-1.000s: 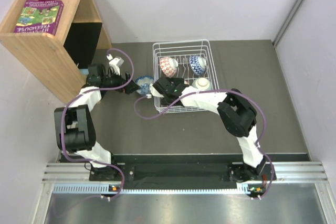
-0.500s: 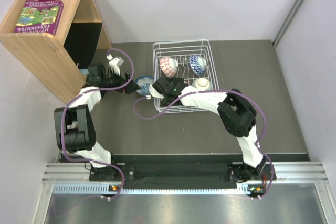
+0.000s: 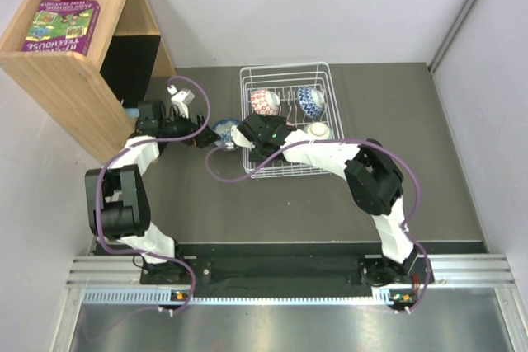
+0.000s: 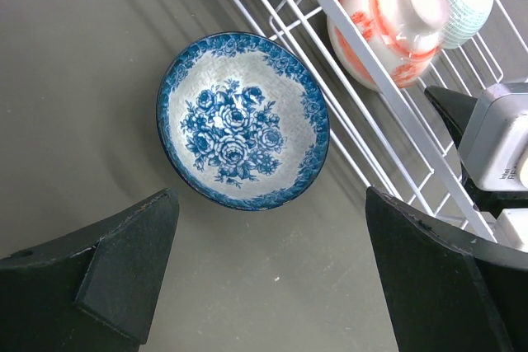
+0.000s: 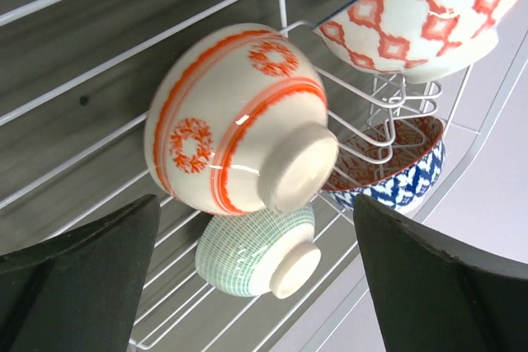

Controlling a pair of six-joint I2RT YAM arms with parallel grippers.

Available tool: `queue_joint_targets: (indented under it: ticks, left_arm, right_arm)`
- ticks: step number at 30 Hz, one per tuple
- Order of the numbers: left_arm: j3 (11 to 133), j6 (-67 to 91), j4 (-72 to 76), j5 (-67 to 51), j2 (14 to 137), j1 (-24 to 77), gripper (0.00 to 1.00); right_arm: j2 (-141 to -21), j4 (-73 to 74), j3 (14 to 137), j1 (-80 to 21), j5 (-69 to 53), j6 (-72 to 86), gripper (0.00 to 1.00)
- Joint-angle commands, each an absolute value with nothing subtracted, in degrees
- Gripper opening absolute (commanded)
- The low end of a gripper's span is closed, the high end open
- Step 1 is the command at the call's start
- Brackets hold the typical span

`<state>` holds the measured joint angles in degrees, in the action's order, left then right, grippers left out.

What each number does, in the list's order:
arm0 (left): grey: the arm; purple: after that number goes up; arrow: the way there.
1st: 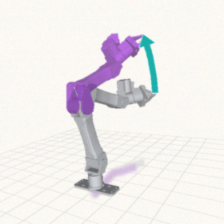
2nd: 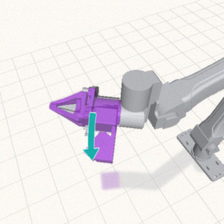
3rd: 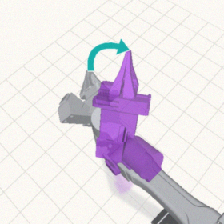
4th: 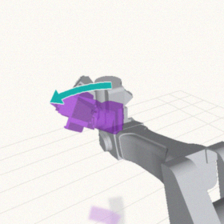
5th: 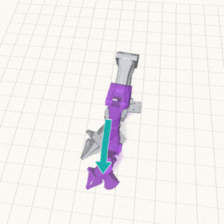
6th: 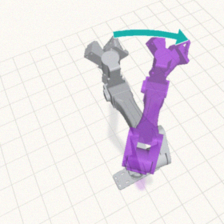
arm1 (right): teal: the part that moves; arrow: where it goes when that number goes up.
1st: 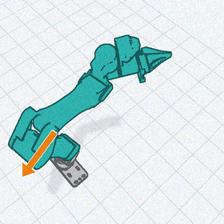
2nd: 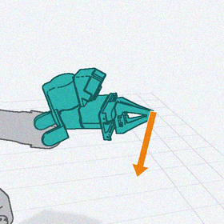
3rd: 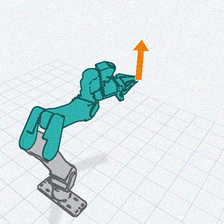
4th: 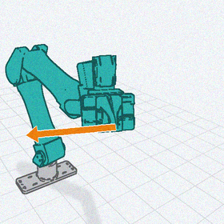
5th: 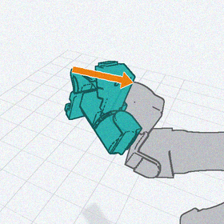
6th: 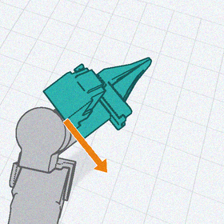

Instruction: Load the bowls into the dish rack

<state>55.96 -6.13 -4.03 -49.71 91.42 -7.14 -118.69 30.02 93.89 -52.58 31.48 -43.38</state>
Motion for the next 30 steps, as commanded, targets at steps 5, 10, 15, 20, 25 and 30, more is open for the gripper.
queue_joint_targets:
  ticks: [5, 10, 15, 20, 25, 30]
  left_arm:
    - [56.2, -6.4, -2.6, -51.2, 90.8, -7.6, 0.99]
    - [57.0, -7.0, -3.4, -51.0, 91.2, -7.6, 0.99]
    - [57.7, -8.4, -4.8, -48.9, 92.7, -7.5, 0.99]
    - [57.4, -9.8, -5.8, -48.5, 94.0, -7.5, 0.99]
    - [58.1, -11.6, -7.3, -47.1, 95.8, -7.4, 0.99]
    - [58.5, -12.4, -8.2, -46.6, 97.2, -7.4, 0.99]
  right_arm:
    - [-120.5, 29.6, 98.0, -51.8, 30.9, -42.5, 0.99]
    - [-120.3, 29.1, 99.5, -51.7, 31.7, -42.0, 1.0]
    - [-119.5, 25.5, 98.4, -51.4, 35.7, -43.6, 0.99]
    - [-119.4, 21.1, 97.2, -49.9, 39.0, -44.6, 1.0]
    - [-120.2, 18.5, 97.6, -49.0, 41.0, -45.0, 0.99]
    - [-120.0, 17.9, 98.5, -49.1, 41.1, -44.3, 1.0]
